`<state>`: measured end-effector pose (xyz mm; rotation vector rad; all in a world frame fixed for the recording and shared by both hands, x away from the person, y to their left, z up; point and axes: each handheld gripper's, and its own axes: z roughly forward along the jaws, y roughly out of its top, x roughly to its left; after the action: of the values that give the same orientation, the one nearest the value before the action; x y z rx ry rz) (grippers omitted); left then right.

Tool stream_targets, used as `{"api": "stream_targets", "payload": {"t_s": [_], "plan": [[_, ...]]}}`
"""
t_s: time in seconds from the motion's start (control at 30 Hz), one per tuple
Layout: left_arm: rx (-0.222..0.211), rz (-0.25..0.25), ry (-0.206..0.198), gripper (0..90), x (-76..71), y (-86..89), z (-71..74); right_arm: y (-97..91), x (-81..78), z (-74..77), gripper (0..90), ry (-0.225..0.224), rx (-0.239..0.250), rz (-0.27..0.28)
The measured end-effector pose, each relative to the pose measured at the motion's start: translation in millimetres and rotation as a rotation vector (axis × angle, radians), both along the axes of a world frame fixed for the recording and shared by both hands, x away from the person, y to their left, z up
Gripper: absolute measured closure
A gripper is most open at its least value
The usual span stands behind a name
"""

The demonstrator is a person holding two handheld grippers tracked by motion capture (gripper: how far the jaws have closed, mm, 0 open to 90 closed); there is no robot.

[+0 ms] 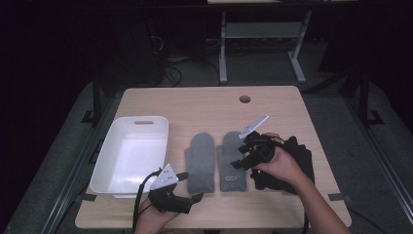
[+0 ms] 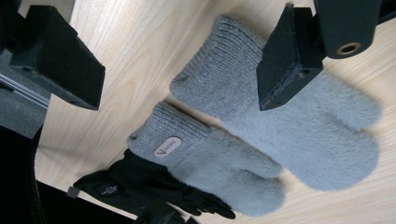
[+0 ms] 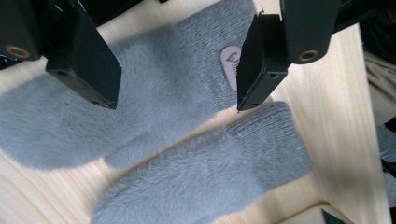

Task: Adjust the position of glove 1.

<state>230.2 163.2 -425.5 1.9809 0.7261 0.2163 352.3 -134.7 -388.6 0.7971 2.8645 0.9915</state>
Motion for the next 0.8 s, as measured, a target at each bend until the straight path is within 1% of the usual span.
{"api": "stream_targets", "payload": {"t_s": [0.03,0.13,0.17,0.2,0.23,0.27,0.3,0.37,0.4,0.6,0.7,0.77,0.8], "plan": [[0.003,-0.002,-0.001,15.2,0.0,-0.1,0.1,4.0,3.3,-4.0,30.9,0.007,-0.016,0.002],[0.006,-0.002,-0.004,15.1,-0.1,-0.6,-0.1,6.8,6.8,-7.2,31.9,0.012,-0.025,0.005],[0.014,-0.003,-0.009,15.1,-0.2,-0.8,-0.1,7.6,8.2,-8.4,32.8,0.018,-0.030,0.005],[0.016,-0.001,-0.009,15.1,-0.4,-1.3,-0.5,10.5,12.7,-13.4,34.1,0.036,-0.054,0.006],[0.016,-0.001,-0.009,15.1,-0.4,-1.3,-0.5,10.5,12.7,-13.4,34.1,0.036,-0.054,0.006],[0.015,0.001,-0.008,15.1,-0.4,-1.9,-0.9,12.9,15.9,-18.5,34.7,0.044,-0.072,0.007],[0.015,0.001,-0.008,15.1,-0.4,-1.9,-0.9,12.9,15.9,-18.5,34.7,0.044,-0.072,0.007],[0.016,0.001,-0.009,15.2,-0.3,-1.5,-0.9,16.2,18.9,-23.8,35.9,0.028,-0.097,0.008],[0.016,0.001,-0.009,15.1,-0.3,-1.5,-0.9,16.2,18.9,-23.8,35.9,0.028,-0.097,0.008],[0.015,0.000,-0.006,15.1,0.4,-1.4,-1.4,20.5,23.9,-29.8,37.4,0.026,-0.132,-0.009],[0.015,-0.001,-0.008,15.1,0.2,-1.8,-1.3,21.5,24.7,-31.0,37.4,0.026,-0.133,-0.007],[0.014,-0.002,-0.004,15.1,0.0,-2.2,-1.6,23.1,25.1,-32.8,37.4,0.026,-0.141,-0.003],[0.021,-0.005,0.001,15.1,0.2,-2.3,-2.0,25.0,25.3,-35.3,37.3,0.026,-0.156,0.001]]}}
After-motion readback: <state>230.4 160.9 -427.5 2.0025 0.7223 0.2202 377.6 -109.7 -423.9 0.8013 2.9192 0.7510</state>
